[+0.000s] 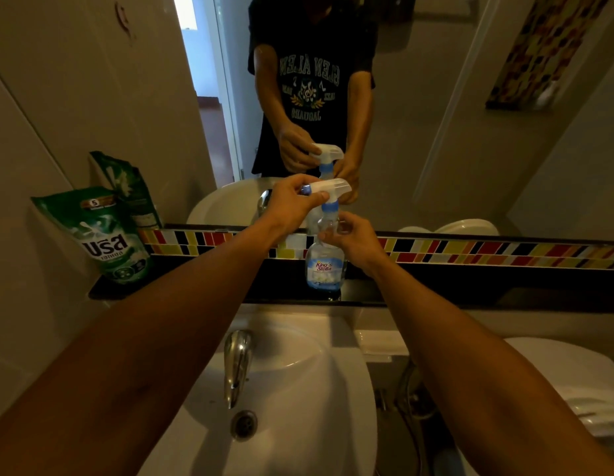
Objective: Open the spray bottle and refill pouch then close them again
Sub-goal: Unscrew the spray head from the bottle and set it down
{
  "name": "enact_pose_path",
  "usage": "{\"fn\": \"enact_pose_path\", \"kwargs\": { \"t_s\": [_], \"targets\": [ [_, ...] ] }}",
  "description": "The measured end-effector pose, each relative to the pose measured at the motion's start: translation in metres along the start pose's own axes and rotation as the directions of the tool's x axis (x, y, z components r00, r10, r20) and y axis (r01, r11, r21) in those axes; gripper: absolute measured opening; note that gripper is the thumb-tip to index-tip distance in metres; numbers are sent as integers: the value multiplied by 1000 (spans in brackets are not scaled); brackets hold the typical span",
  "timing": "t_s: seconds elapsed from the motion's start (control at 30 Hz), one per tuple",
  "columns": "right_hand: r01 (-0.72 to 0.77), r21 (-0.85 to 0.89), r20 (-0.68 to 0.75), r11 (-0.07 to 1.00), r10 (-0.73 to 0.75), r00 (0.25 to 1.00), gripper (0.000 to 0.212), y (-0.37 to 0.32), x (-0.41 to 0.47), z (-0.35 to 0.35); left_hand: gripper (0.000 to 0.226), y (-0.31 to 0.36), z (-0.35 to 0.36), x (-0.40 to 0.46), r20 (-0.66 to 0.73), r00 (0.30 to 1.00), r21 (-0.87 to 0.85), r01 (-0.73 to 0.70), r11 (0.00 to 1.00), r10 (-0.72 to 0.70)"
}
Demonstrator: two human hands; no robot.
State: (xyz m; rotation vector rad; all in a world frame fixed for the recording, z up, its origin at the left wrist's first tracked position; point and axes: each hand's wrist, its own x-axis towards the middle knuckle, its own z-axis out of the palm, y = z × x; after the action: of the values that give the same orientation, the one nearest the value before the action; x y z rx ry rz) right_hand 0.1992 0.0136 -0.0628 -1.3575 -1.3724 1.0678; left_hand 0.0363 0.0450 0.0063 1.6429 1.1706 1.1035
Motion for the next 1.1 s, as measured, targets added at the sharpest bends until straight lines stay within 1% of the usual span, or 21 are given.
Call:
{"fn": "enact_pose_path", "kwargs": {
  "t_s": [0.33,0.53,0.63,0.77,0.83,0.87,1.0,1.1],
  "targets": [
    [-11,-89,-22,996,9,1000,38,-18,-13,1,29,44,-43,1,-83,992,-90,-101,991,93],
    [-13,-89,-27,996,10,1000,40,-24,-22,-4,28,67,-67,-1,-124,985,-149,-141,979,123],
    [-6,-113,-47,994,1,999,39,-25,-27,-6,20,72,-79,0,-128,986,-194,-129,972,105],
    [-6,-127,-72,992,-3,997,35,-25,-31,-9,23,75,-91,-3,-173,981,-259,-128,958,84],
    [1,-124,-81,992,-11,997,34,-26,-33,-12,19,75,-96,-4,-195,978,-283,-126,951,72],
    [4,-124,-84,992,-14,996,32,-26,-34,-13,20,74,-99,-5,-213,975,-296,-122,947,59],
    [7,-127,-96,992,-20,995,27,-23,-35,-18,36,65,-109,-6,-267,964,-349,-95,932,-2],
    [8,-125,-109,992,-21,994,26,-24,-36,-21,36,54,-118,-7,-277,960,-397,-75,915,-42]
  ]
}}
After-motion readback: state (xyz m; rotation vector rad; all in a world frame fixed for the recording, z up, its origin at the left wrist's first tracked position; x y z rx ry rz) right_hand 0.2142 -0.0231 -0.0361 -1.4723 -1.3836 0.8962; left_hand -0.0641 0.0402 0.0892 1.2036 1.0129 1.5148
